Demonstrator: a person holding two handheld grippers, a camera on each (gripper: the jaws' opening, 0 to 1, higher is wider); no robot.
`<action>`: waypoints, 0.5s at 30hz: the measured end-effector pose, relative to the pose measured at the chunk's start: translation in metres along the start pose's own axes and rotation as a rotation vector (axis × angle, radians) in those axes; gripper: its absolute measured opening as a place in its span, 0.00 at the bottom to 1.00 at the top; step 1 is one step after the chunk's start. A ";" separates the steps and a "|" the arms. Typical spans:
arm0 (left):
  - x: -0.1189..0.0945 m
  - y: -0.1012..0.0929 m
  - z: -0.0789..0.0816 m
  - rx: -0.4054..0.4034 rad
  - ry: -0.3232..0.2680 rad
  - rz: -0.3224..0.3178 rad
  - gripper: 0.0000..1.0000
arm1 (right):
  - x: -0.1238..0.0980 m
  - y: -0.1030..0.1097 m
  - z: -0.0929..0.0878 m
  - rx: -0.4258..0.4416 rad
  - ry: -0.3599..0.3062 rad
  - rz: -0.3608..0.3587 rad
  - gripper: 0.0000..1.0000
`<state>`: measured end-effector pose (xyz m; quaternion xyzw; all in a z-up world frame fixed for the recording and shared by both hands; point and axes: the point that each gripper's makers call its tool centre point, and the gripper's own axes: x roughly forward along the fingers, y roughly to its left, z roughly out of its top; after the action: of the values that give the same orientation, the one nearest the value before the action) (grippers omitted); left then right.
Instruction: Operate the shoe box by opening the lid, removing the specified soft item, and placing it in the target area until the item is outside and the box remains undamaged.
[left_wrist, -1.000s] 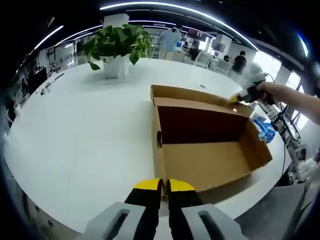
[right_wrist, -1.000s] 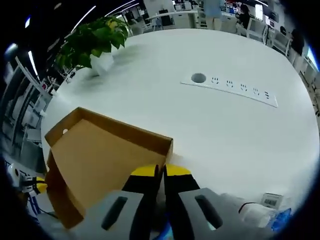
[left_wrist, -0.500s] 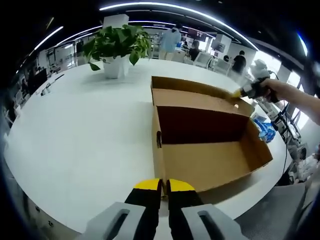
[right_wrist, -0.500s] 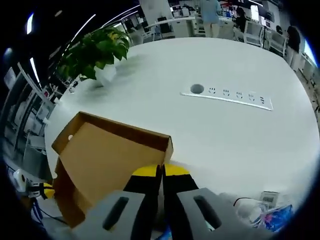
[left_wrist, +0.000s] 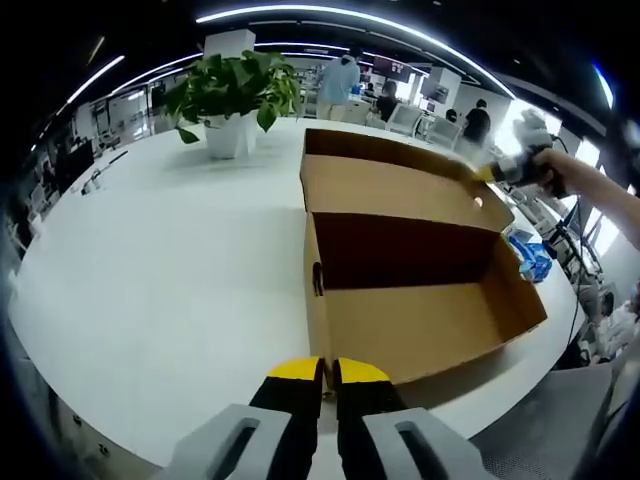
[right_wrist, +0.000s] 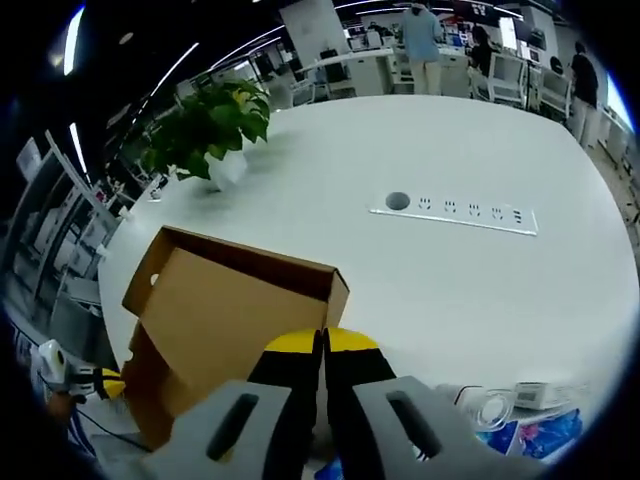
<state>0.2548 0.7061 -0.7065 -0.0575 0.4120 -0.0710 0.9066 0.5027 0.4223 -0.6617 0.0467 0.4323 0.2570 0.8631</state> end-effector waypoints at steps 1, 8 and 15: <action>0.000 0.000 0.000 0.001 -0.001 0.000 0.03 | -0.002 0.001 0.001 -0.004 -0.004 0.002 0.00; 0.000 -0.001 0.000 -0.010 -0.015 0.001 0.03 | -0.020 0.010 0.006 -0.031 -0.045 0.018 0.00; 0.000 -0.001 0.000 -0.005 -0.020 -0.001 0.03 | -0.040 0.022 0.006 -0.056 -0.080 0.029 0.00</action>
<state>0.2545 0.7052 -0.7059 -0.0609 0.4031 -0.0700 0.9104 0.4792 0.4229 -0.6226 0.0389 0.3894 0.2793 0.8768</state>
